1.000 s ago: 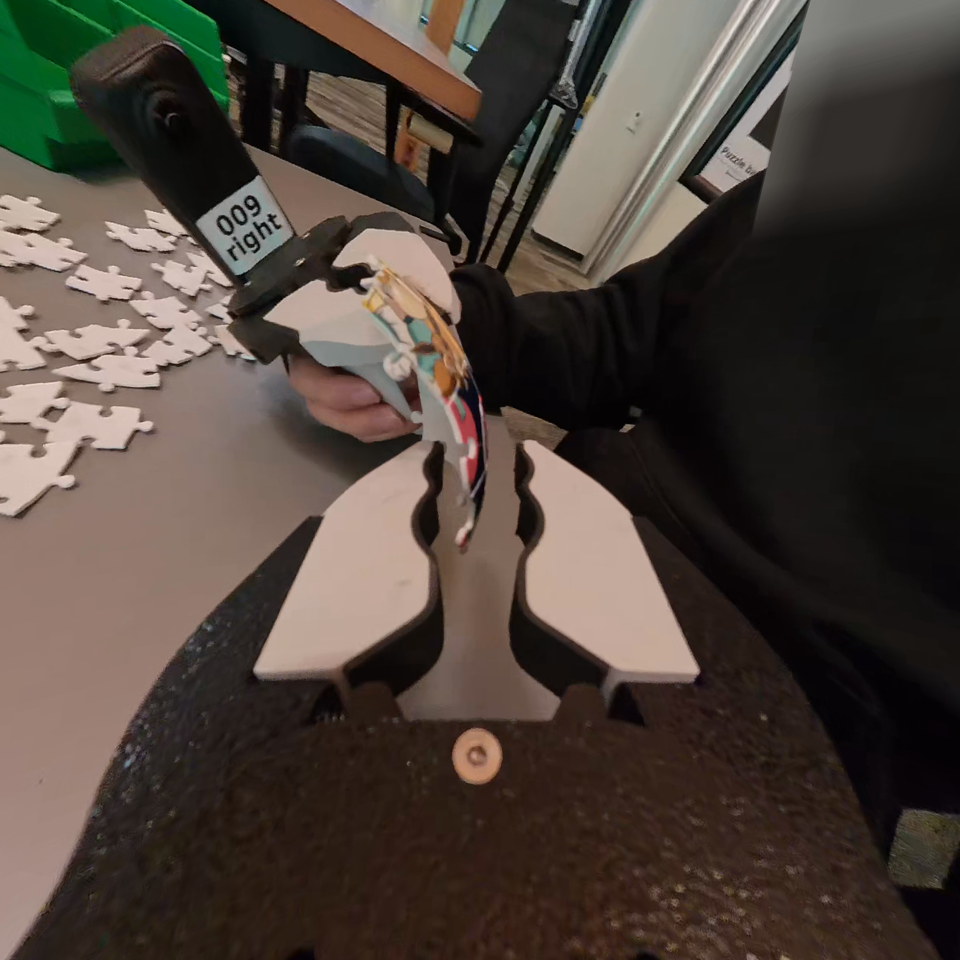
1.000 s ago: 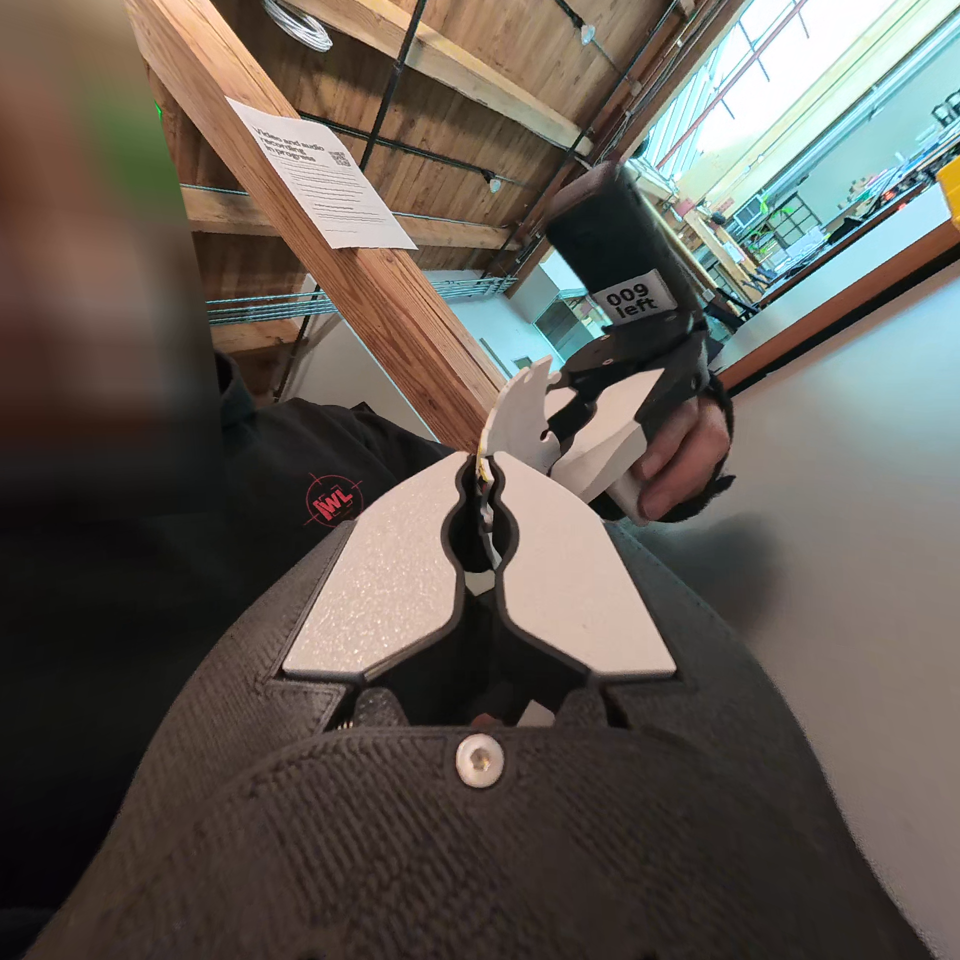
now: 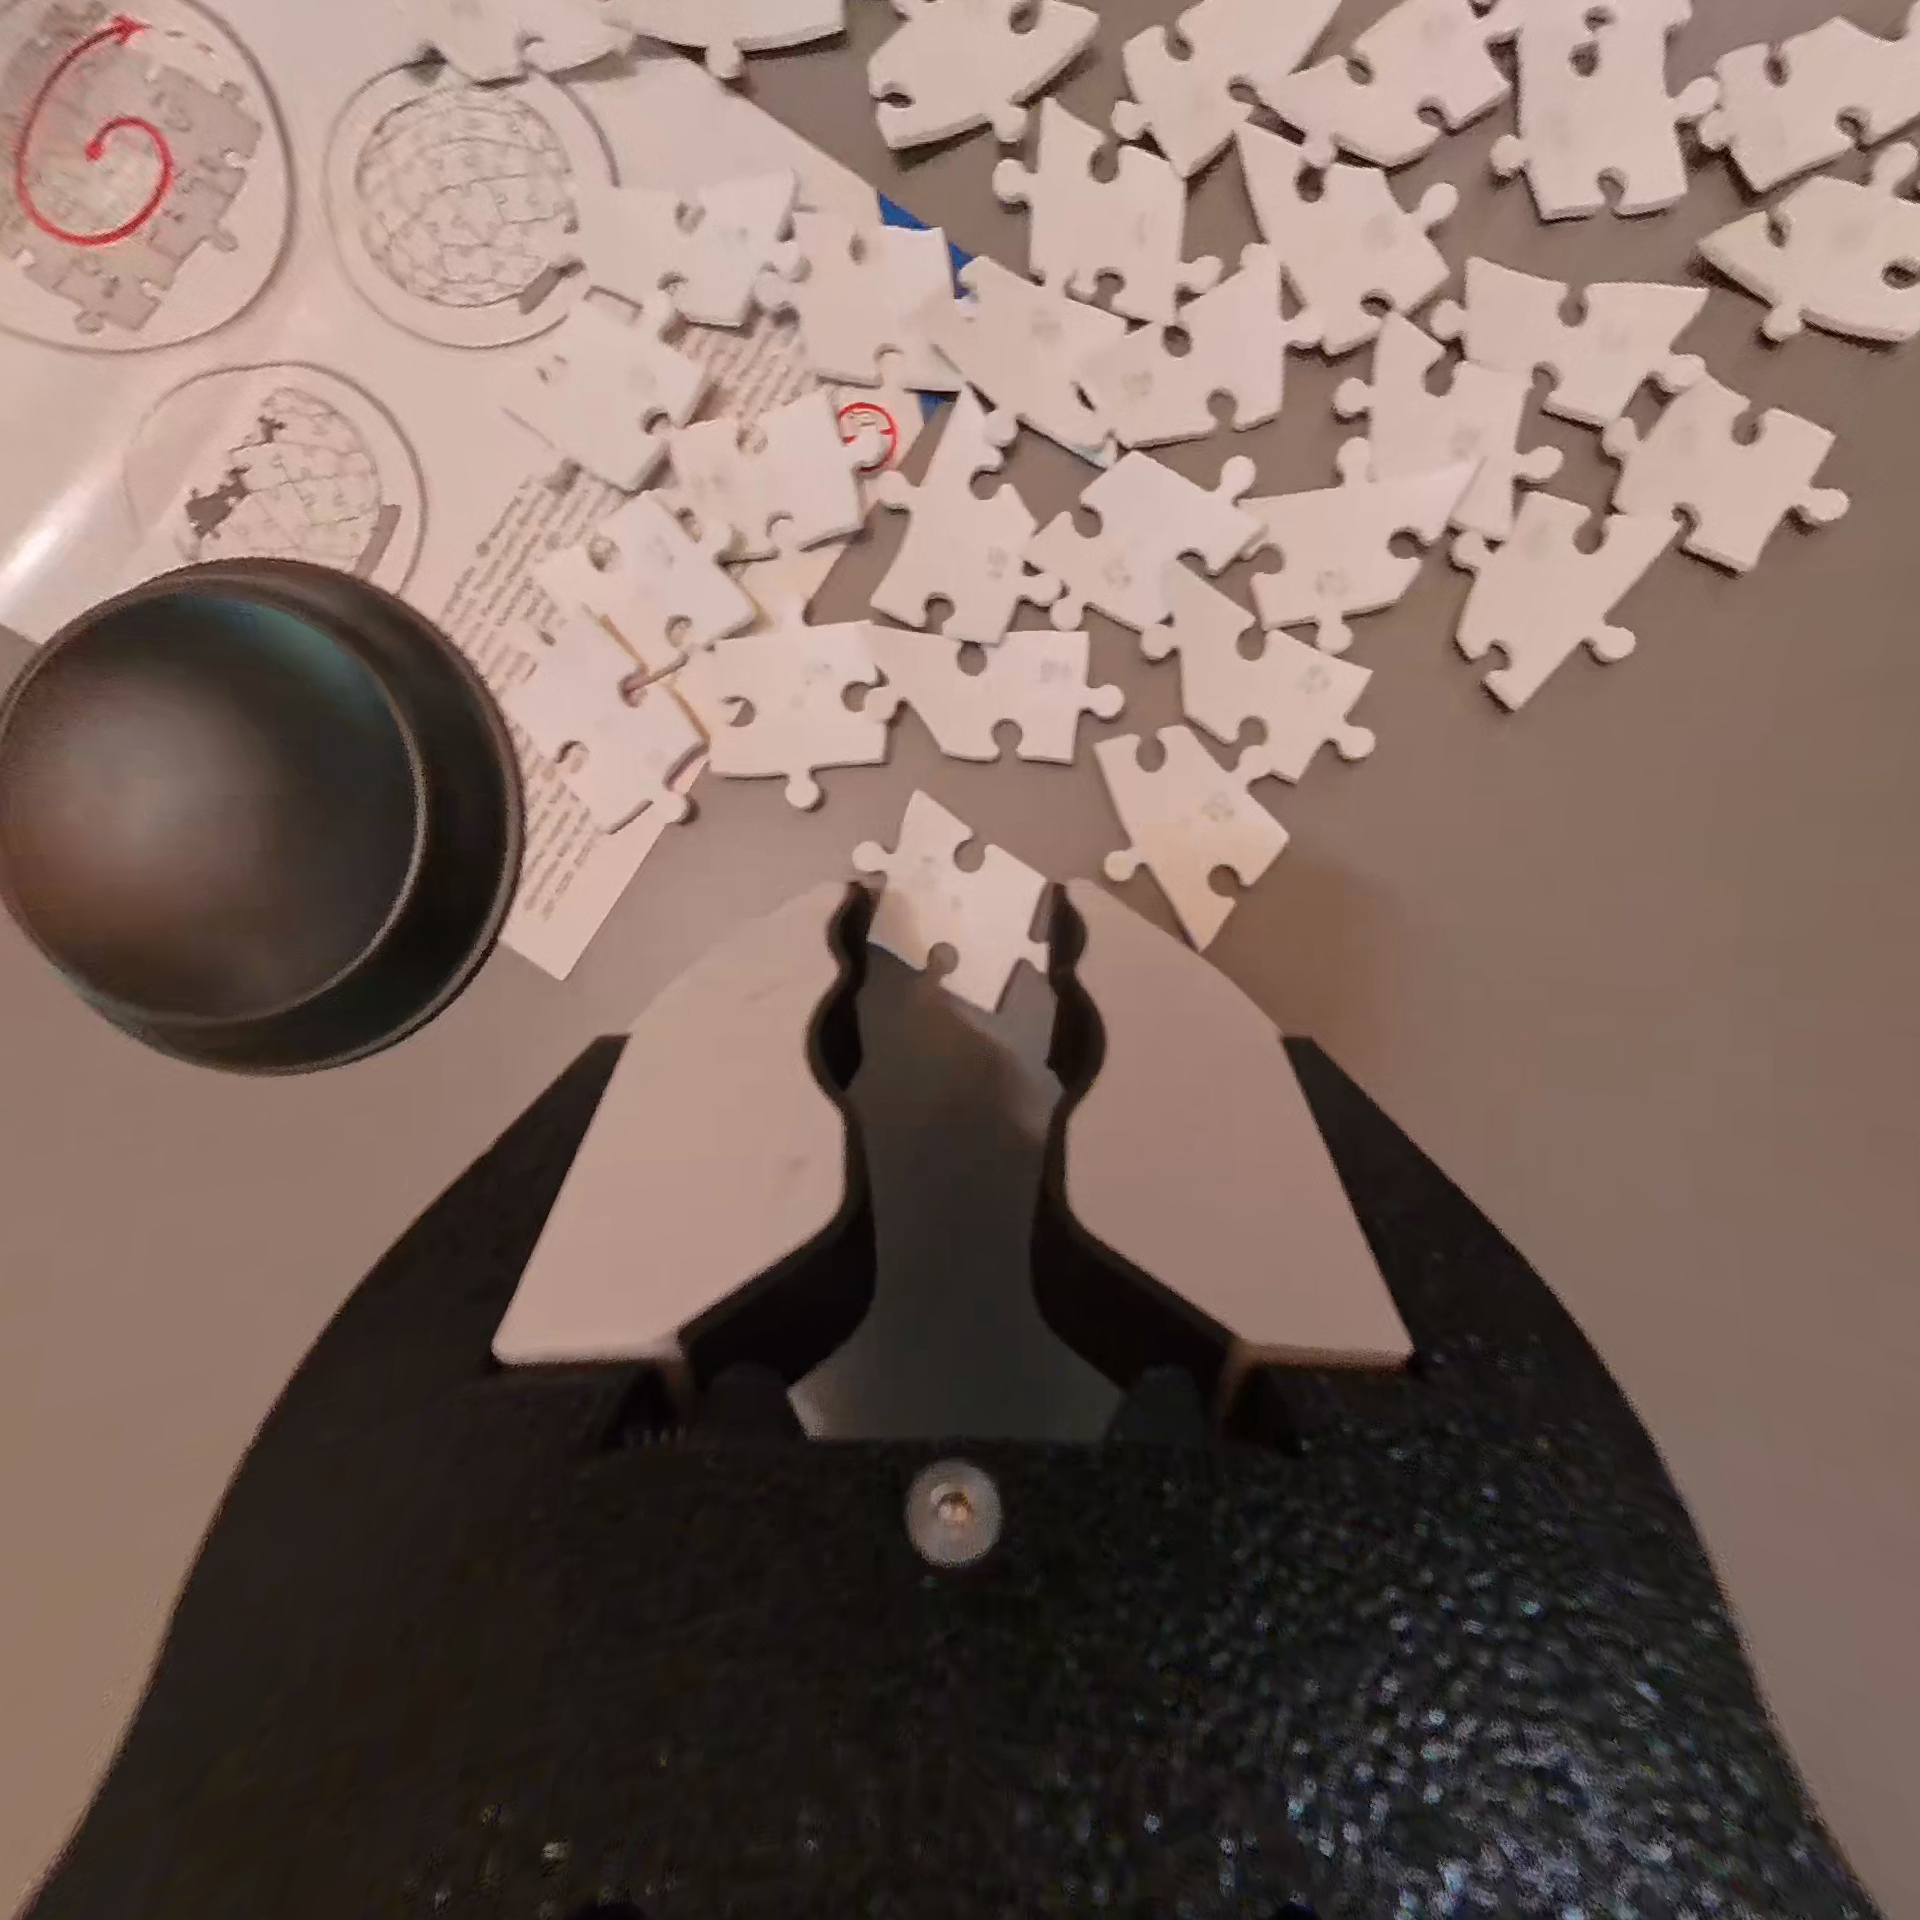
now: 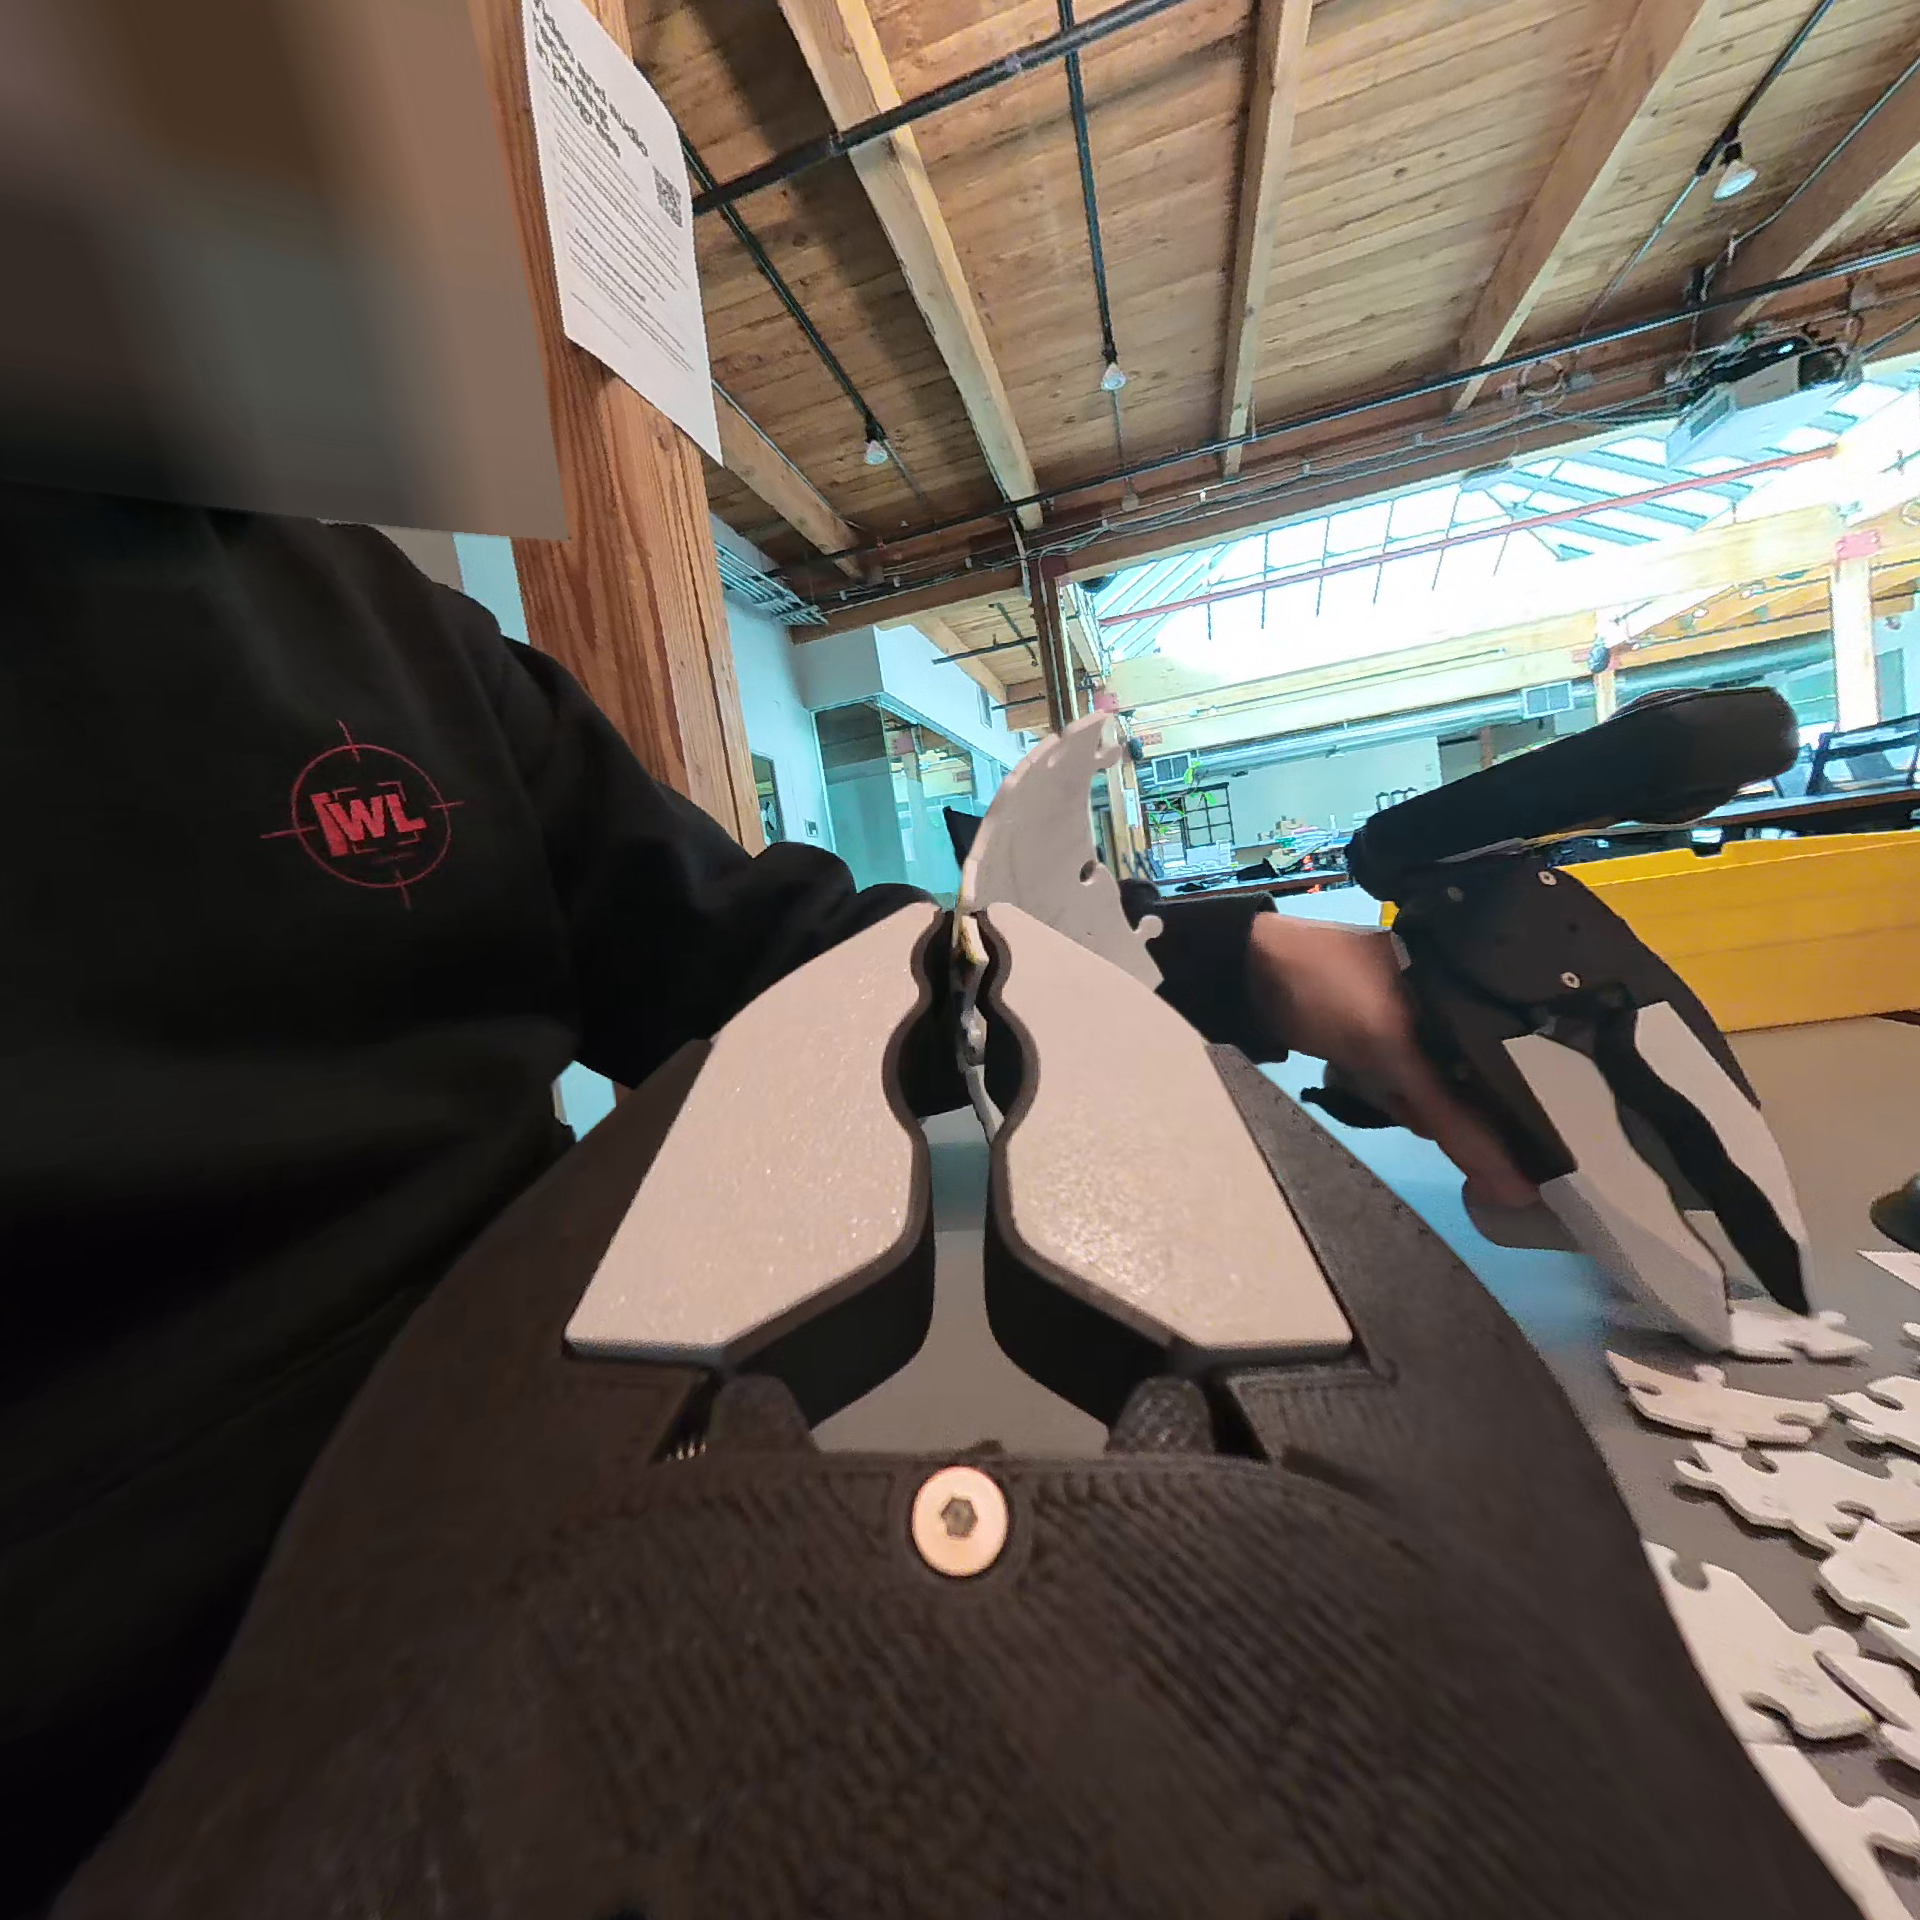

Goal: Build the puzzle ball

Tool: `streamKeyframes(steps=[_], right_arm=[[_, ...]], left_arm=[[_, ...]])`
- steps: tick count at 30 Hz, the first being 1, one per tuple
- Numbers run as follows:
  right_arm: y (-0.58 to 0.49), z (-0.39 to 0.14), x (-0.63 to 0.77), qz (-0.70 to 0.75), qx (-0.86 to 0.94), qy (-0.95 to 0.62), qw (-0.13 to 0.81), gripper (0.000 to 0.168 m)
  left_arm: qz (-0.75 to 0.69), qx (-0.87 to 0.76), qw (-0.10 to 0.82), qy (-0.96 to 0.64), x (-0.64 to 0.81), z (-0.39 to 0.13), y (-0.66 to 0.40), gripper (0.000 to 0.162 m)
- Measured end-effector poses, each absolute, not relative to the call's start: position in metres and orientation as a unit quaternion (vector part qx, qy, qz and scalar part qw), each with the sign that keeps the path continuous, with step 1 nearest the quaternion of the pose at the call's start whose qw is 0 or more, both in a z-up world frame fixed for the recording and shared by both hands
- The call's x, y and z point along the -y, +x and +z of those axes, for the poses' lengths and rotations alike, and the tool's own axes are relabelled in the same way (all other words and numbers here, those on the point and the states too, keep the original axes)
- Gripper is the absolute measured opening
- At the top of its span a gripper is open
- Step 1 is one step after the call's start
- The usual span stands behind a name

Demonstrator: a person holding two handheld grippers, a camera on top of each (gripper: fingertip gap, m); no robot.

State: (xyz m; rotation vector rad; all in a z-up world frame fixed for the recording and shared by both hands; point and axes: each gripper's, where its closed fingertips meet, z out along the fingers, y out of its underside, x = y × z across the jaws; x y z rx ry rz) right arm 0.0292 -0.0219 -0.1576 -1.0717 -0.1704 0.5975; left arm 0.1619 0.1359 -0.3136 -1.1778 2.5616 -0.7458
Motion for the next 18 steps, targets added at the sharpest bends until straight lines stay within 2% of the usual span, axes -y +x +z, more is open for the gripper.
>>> streamKeyframes(steps=[1,7,10,12,18], right_arm=[[0.028,-0.158,0.022,0.283,0.081,-0.502,0.813,0.003],[0.029,-0.157,0.022,0.285,0.078,-0.499,0.815,0.003],[0.032,-0.157,0.023,0.284,0.07,-0.496,0.818,0.003],[0.035,-0.156,0.023,0.287,0.06,-0.492,0.819,0.003],[0.037,-0.157,0.023,0.291,0.053,-0.493,0.818,0.003]], left_arm=[[-0.256,-0.87,0.113,-0.406,-0.137,-0.314,0.162,0.028],[-0.267,-0.853,0.136,-0.427,-0.147,-0.312,0.149,0.027],[-0.327,-0.816,0.123,-0.461,-0.141,-0.301,0.13,0.027],[-0.396,-0.777,0.063,-0.485,-0.124,-0.289,0.107,0.028],[-0.593,-0.578,-0.209,-0.521,-0.076,-0.244,0.029,0.028]])
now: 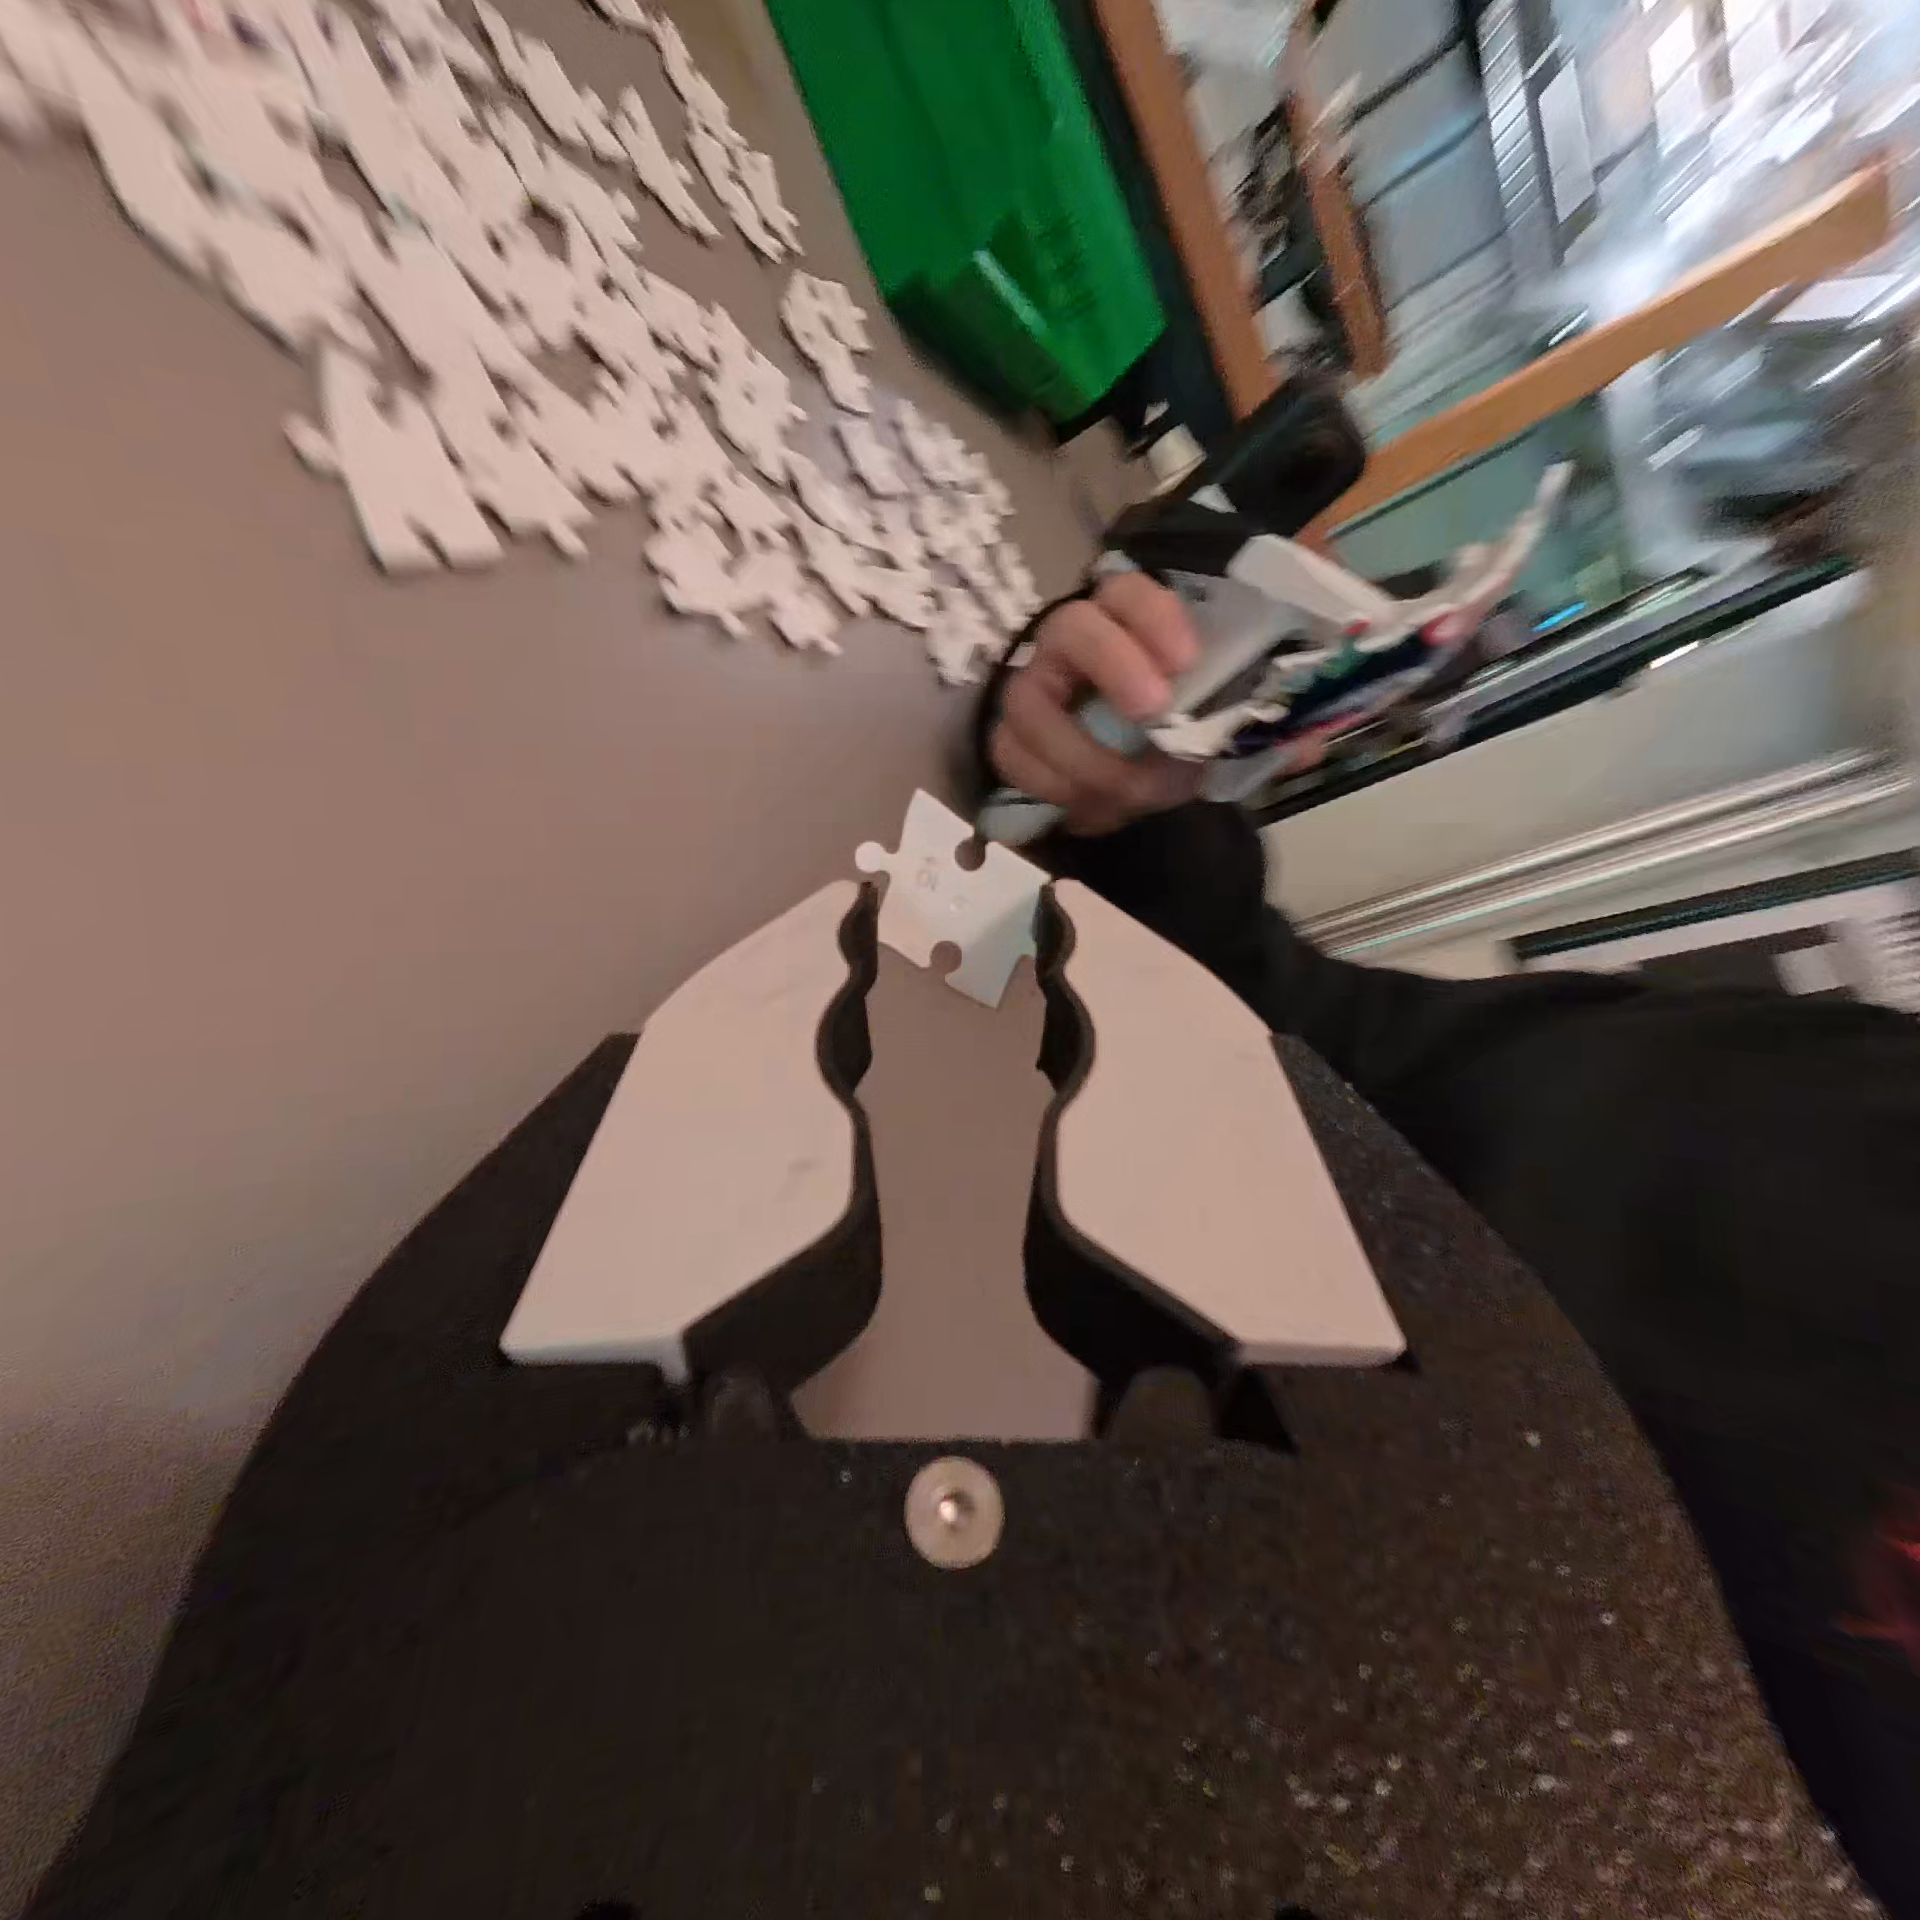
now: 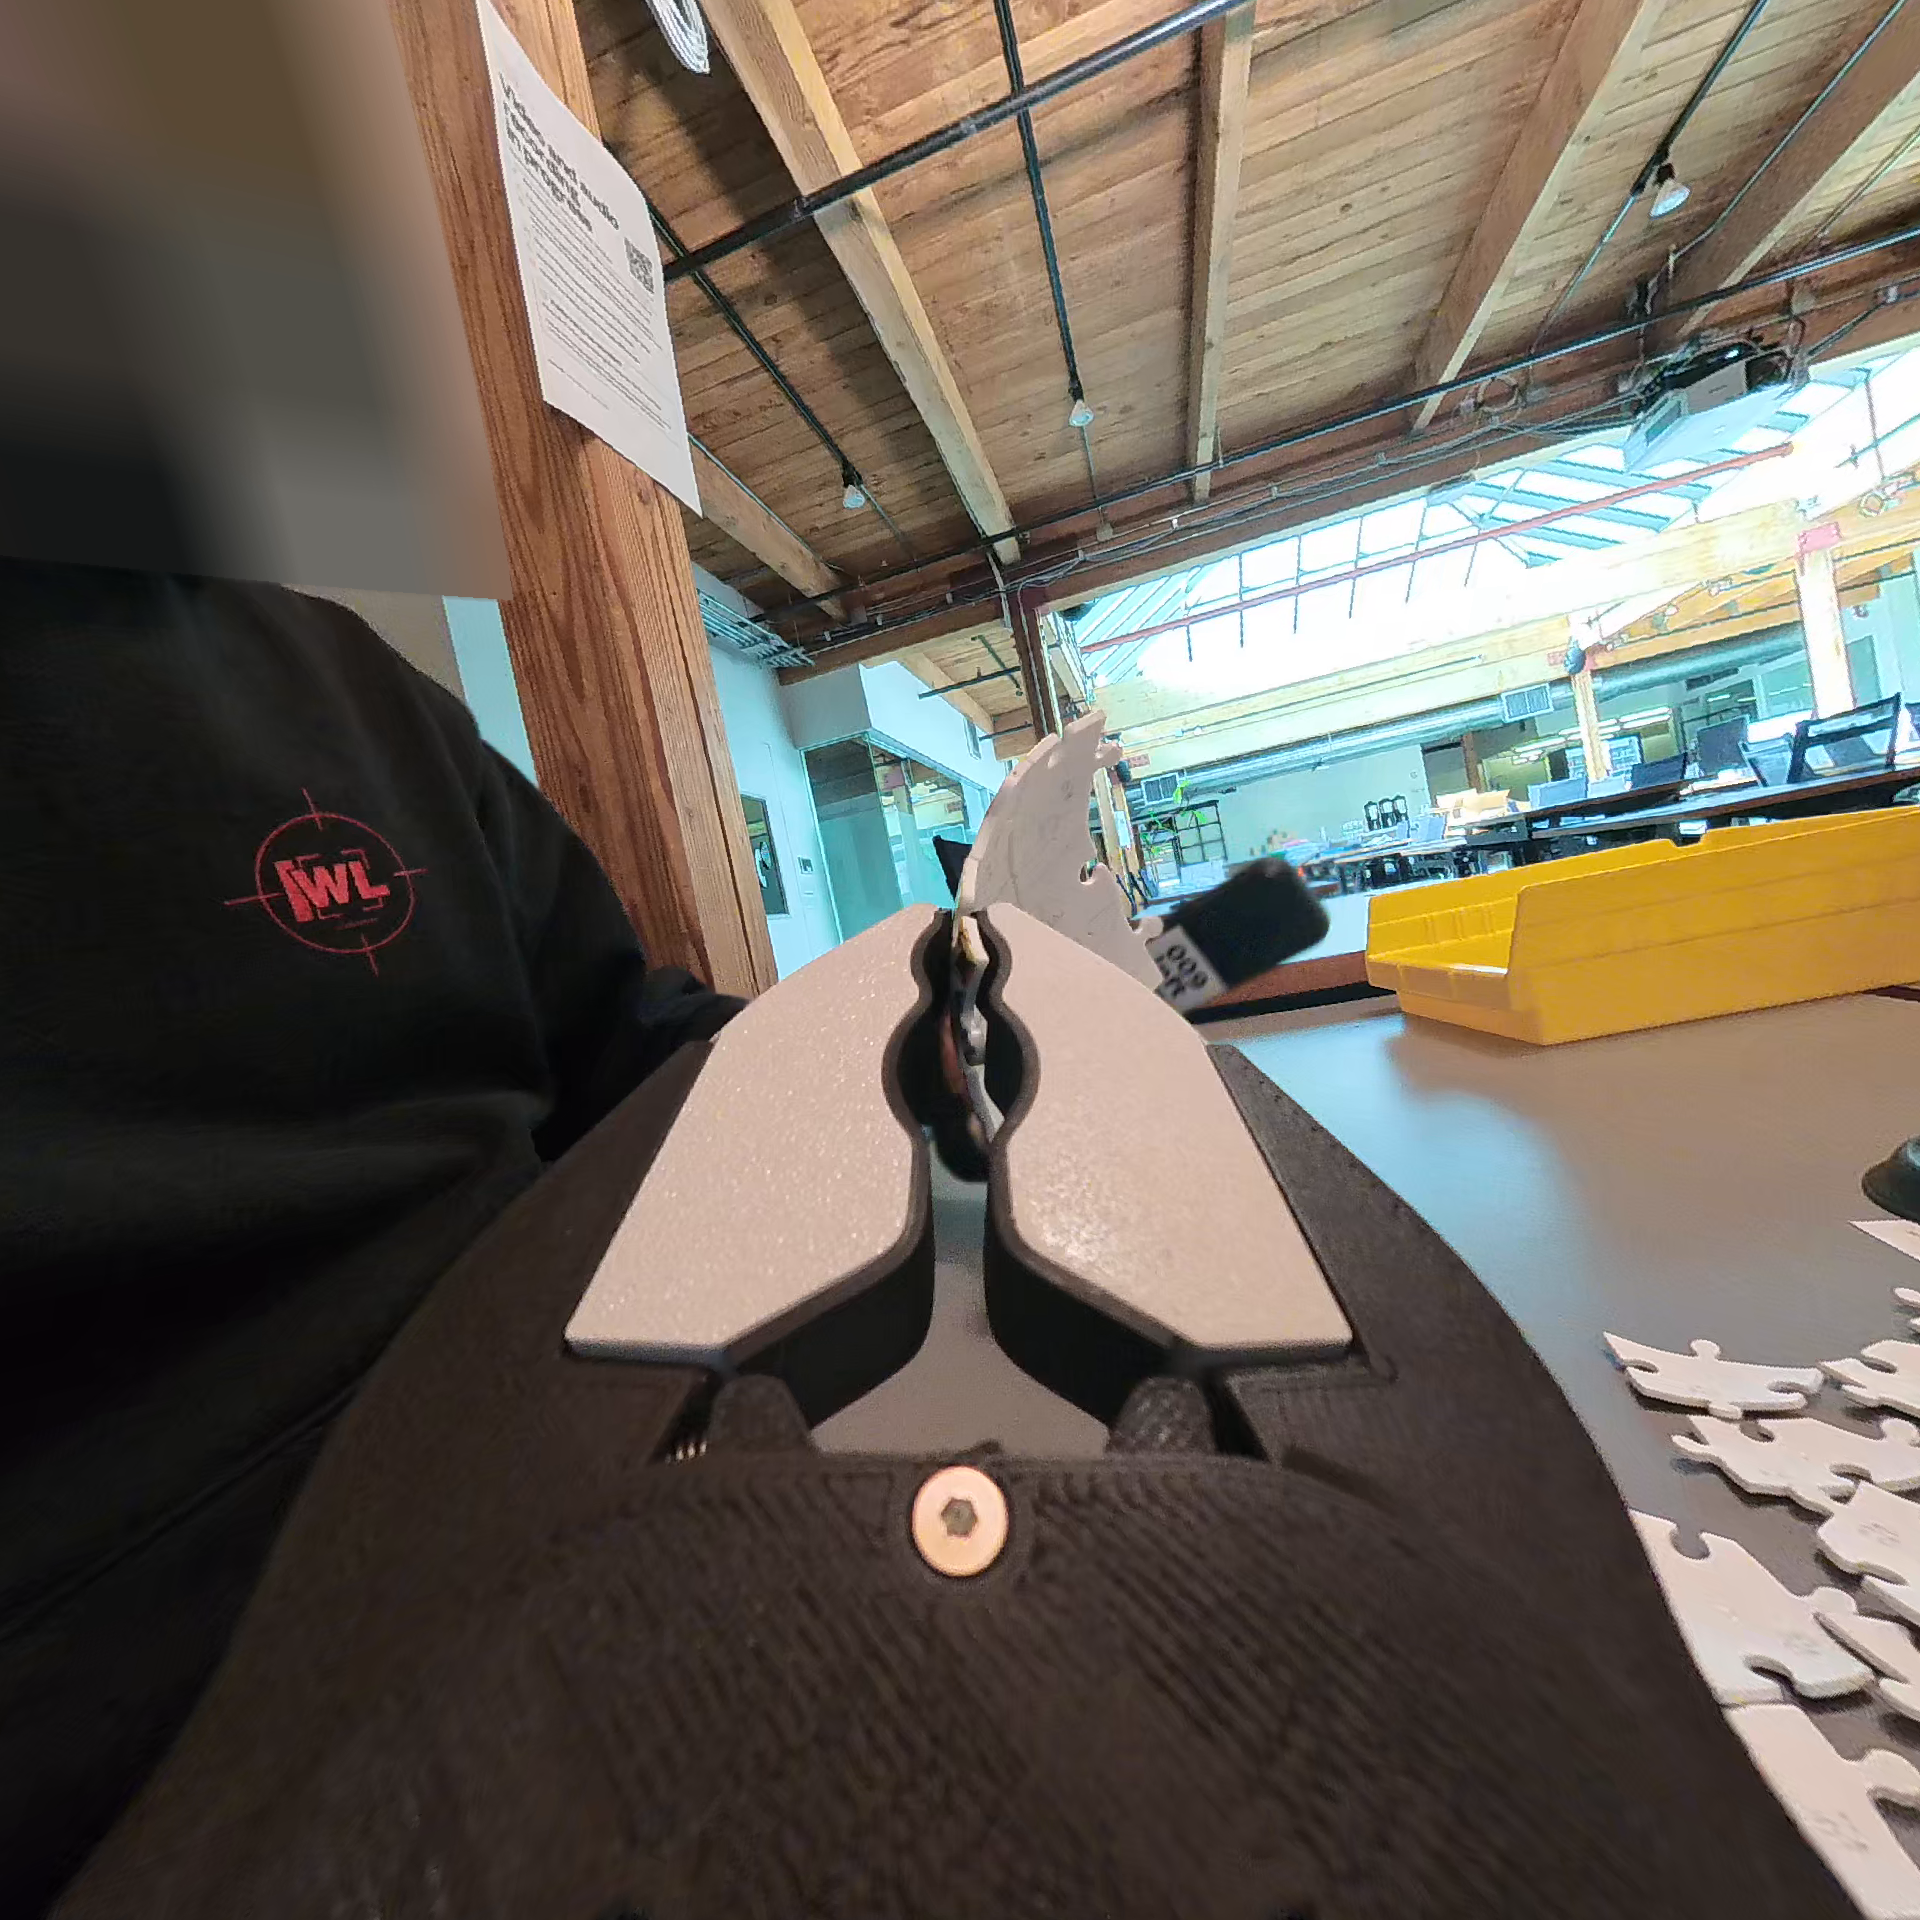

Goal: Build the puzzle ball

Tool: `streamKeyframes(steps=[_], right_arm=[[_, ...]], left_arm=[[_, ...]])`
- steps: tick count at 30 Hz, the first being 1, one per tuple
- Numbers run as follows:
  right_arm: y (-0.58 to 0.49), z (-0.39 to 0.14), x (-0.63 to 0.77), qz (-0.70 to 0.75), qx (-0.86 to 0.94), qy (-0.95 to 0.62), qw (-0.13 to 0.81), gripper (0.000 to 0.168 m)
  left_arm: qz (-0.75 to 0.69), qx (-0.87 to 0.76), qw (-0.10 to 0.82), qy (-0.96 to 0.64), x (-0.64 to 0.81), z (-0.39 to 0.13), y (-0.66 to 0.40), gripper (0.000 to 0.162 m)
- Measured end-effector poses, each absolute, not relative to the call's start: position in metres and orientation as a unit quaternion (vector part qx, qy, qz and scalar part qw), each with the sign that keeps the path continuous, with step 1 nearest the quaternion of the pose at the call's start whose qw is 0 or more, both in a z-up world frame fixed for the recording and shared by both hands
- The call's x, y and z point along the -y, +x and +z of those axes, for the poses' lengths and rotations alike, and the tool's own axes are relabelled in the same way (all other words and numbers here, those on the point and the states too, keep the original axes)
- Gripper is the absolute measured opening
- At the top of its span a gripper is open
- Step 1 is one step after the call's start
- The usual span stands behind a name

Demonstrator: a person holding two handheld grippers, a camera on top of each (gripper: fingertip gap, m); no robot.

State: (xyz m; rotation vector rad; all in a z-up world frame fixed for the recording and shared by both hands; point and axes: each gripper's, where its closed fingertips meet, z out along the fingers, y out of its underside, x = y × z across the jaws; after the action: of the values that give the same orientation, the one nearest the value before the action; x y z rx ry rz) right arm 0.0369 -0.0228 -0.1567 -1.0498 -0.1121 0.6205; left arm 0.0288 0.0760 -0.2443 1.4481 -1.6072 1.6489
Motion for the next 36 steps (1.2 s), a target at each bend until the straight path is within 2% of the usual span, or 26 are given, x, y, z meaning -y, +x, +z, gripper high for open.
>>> streamKeyframes(steps=[3,6,20,25,32,36], right_arm=[[0.038,-0.156,0.024,0.291,0.048,-0.489,0.821,0.003],[0.038,-0.157,0.023,0.293,0.049,-0.491,0.819,0.003],[0.038,-0.156,0.024,0.296,0.051,-0.488,0.82,0.003],[0.04,-0.156,0.024,0.299,0.045,-0.484,0.821,0.003],[0.043,-0.156,0.024,0.302,0.038,-0.481,0.822,0.003],[0.043,-0.156,0.025,0.3,0.038,-0.481,0.823,0.003]], left_arm=[[0.638,0.453,0.313,0.539,-0.072,-0.236,0.007,0.028],[0.655,0.356,0.371,0.554,-0.075,-0.235,-0.002,0.028],[0.564,0.405,0.315,0.647,-0.104,-0.273,0.018,0.028],[0.525,0.522,0.213,0.638,-0.105,-0.28,0.019,0.028],[0.431,0.741,0.013,0.515,-0.097,-0.285,0.015,0.028],[0.358,0.836,-0.101,0.403,-0.102,-0.287,0.011,0.039]])
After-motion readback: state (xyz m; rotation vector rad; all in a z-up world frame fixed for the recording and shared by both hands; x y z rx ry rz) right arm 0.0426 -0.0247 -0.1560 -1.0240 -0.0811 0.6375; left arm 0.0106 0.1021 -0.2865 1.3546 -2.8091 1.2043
